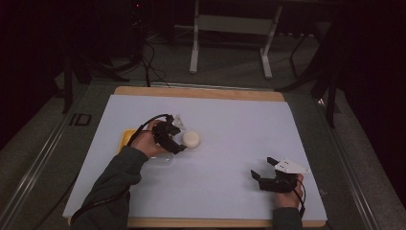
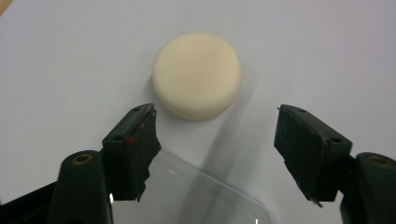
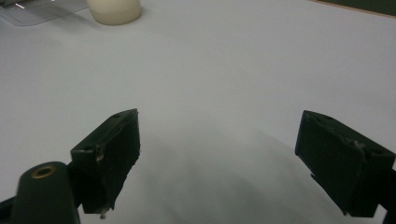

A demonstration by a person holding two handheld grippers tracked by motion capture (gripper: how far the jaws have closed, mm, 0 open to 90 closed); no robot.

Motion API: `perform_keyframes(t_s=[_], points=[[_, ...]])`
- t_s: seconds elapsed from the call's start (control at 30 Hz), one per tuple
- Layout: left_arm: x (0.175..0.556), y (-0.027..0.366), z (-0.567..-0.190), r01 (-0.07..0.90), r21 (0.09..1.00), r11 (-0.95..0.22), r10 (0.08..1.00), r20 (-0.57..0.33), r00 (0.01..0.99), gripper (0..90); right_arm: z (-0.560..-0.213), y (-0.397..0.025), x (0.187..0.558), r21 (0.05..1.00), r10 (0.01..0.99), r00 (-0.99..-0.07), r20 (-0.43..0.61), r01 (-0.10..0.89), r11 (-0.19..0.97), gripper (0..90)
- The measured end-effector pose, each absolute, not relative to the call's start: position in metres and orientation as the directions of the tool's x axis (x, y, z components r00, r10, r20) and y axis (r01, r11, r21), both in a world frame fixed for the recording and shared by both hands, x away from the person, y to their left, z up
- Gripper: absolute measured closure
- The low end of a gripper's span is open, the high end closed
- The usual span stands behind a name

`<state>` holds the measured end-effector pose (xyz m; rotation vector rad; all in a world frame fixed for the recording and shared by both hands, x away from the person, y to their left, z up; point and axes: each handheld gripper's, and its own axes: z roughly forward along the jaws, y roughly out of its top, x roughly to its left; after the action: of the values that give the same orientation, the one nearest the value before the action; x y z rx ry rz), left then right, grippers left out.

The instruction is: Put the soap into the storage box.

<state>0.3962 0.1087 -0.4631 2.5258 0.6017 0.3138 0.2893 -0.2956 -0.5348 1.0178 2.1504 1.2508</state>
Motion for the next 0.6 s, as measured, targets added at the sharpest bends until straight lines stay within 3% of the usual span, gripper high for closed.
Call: perform_keyframes(t_s=[0.6], points=[[0.414,0.1,-0.466,0.373,0.492,-0.787,0.463,0.071,0.884,27.7,-0.535,-0.296,0.289,0.874,0.78,-0.626,-0.015,0.37,0.314,13.8]])
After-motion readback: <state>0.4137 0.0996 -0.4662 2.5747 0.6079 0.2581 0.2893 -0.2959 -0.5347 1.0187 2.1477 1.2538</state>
